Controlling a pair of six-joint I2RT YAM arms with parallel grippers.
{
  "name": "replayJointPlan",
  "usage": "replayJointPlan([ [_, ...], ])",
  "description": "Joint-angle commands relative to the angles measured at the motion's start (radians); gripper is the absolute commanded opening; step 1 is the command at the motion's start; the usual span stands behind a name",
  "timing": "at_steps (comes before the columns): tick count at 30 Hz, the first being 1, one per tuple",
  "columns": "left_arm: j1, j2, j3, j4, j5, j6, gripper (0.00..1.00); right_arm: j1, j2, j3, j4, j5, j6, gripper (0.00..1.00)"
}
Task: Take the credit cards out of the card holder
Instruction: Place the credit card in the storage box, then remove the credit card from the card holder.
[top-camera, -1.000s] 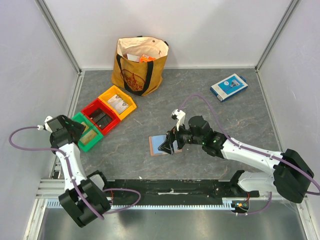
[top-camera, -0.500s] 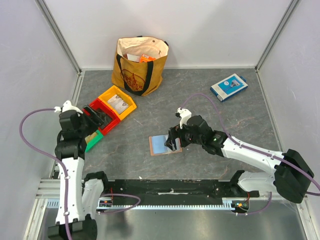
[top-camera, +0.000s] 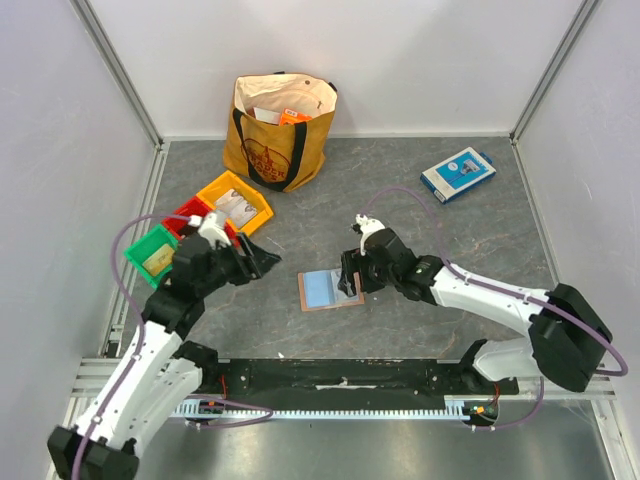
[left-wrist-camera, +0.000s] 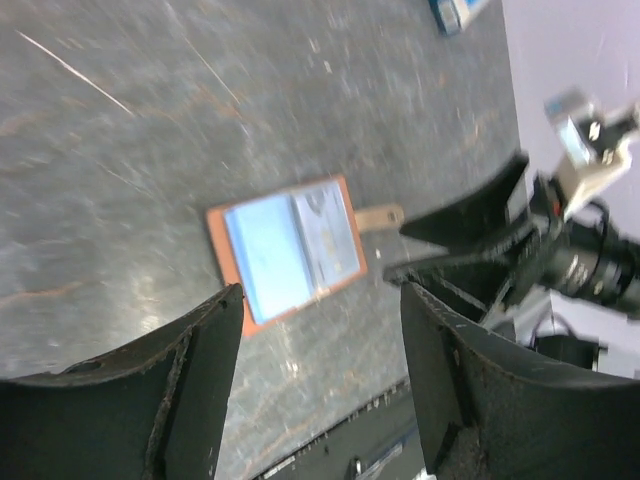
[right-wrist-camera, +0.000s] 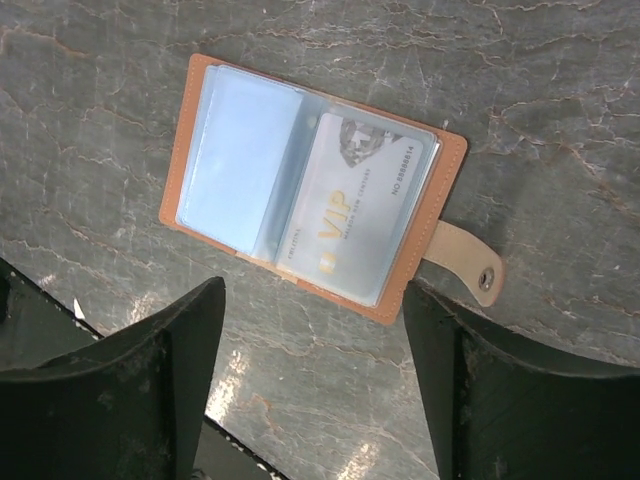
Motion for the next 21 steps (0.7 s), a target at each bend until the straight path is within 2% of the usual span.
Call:
replayJointPlan([
  [1, -0.169, 0.091, -0.046, 0.204, -0.052, -0.04, 0.7, -0.003, 0.064, 0.07, 0.002, 0.022, 0.053, 0.74],
  [6, -0.256, 0.213, -0.056, 0.275, -0.092, -0.004, 0.67, -0.003, 0.122, 0.086, 0.007, 0.038, 0.091, 0.62],
  [10, -0.302, 0.309, -0.063, 0.326, -0.109, 0.004, 0.64, -0.006, 0.148, 0.081, 0.005, 0.071, 0.104, 0.57],
  [15, -0.394, 0.449, -0.024, 0.338, -0.172, 0.021, 0.6, -0.018, 0.179, 0.083, 0.013, 0.074, 0.108, 0.52],
  [21, -0.46, 0.615, 0.018, 0.317, -0.238, 0.029, 0.51, -0.03, 0.216, 0.072, 0.041, 0.054, 0.105, 0.52],
])
